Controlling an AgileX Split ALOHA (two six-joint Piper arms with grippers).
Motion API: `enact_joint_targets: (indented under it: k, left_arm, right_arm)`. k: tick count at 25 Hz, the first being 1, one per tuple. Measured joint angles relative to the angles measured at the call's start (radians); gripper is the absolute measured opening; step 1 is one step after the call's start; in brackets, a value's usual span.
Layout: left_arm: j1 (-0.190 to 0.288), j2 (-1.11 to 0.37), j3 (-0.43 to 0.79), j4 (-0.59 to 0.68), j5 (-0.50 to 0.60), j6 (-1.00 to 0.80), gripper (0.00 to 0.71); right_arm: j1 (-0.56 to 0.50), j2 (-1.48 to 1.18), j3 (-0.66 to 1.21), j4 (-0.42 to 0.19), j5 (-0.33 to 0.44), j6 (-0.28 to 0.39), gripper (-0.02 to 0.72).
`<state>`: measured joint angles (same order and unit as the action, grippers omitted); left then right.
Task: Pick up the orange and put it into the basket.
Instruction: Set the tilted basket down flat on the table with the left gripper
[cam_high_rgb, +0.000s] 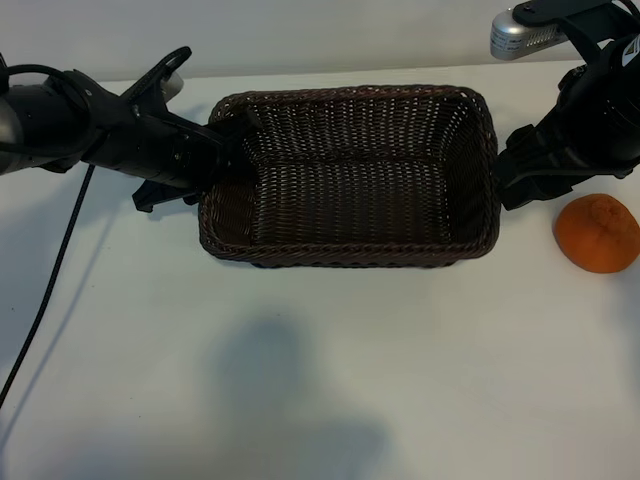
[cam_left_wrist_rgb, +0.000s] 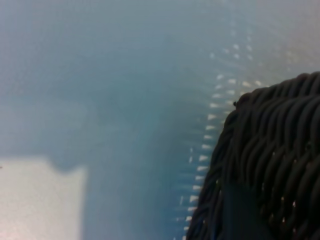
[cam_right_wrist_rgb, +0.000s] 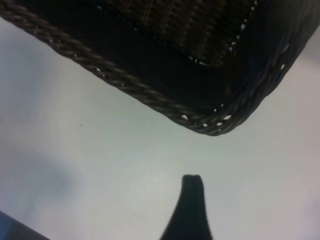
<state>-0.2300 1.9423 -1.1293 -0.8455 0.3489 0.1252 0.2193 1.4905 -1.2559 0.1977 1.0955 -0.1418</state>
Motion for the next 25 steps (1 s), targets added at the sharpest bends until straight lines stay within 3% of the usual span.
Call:
enact_joint_targets:
  k: [23, 25]
  left_arm:
    - [0.000, 0.000, 0.000, -0.001, 0.056, 0.012, 0.334]
    - [0.000, 0.000, 0.000, -0.001, 0.061, 0.011, 0.383]
  right_arm:
    - [0.000, 0.000, 0.000, 0.000, 0.020, 0.000, 0.595]
    - [0.000, 0.000, 0.000, 0.000, 0.020, 0.000, 0.595]
